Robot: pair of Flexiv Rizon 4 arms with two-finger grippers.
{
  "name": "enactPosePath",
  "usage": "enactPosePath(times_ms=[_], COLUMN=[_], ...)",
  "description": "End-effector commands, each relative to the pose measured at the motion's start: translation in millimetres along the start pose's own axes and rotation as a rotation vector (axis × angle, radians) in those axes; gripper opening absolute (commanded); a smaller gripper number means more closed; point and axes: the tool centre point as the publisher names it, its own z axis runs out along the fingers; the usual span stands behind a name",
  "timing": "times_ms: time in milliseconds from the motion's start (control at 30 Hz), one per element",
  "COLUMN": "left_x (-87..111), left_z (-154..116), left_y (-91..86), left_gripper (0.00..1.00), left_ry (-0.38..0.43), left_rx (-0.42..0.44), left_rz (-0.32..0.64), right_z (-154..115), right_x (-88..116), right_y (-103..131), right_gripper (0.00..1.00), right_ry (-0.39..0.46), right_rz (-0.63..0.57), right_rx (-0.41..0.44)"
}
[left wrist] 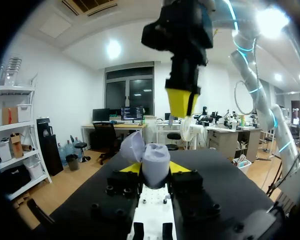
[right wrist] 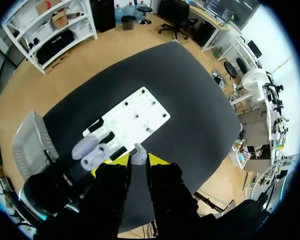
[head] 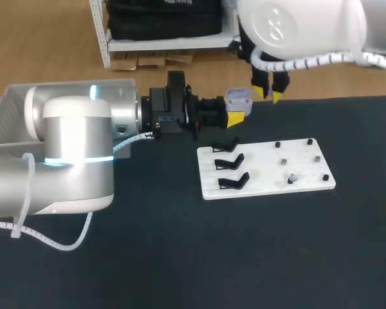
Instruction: Pick up each earbud case from the left stands, insert the matching earbuds, close the lid, and place the case in the box.
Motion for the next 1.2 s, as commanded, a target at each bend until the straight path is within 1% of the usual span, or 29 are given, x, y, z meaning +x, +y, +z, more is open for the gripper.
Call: enactPosePath(times_ms=[33,133,233,267,300,433,467,500,733,767,1200], left_x=[2.0,2.0,2.0,2.0,2.0,2.0,2.0,2.0,2.0,2.0,2.0], left_z=[0.5,0.5,0.5,0.5,0.5,0.5,0.5,0.5,0.5,0.5,0.5], left_y=[-1.5,-1.5,-1.5,-1.5,-1.5,-1.5,-1.5,-1.5,-1.5,-1.5,-1.5], left_gripper=[0.00,0.00,0.00,0.00,0.00,0.00,0.00,0.00,0.00,0.00,0.00], left_ry=[-0.010,-0.010,-0.010,-0.010,-0.010,-0.010,-0.010,-0.010,-0.010,-0.010,-0.010], left_rx=[-0.008,-0.008,-0.008,-0.008,-0.008,-0.008,-0.008,-0.008,-0.008,-0.008,-0.008], left_rz=[0.005,0.005,0.005,0.005,0.005,0.005,0.005,0.005,0.005,0.005,0.005], right_z=[-19.6,-25.8,-26.3,-25.8,-24.5,-16.2,-13.5,-11.8,-4.5,-3.4,6.4], right_x=[3.6,8.9,14.1,16.2,16.9,19.0,19.6,19.9,18.6,18.5,15.8], right_y=[13.5,20.4,26.3,28.4,30.0,35.9,37.5,38.3,39.7,39.9,42.9], right_gripper=[0.00,0.00,0.00,0.00,0.00,0.00,0.00,0.00,0.00,0.00,0.00], right_ry=[0.012,0.039,0.030,0.024,0.028,0.042,0.061,0.070,0.058,0.073,0.083], right_rz=[-0.009,0.002,-0.003,-0.012,0.015,0.022,0.026,0.031,0.046,0.056,0.055], right_rx=[0.015,-0.003,0.003,0.008,-0.002,0.008,0.002,0.003,0.015,0.005,0.023])
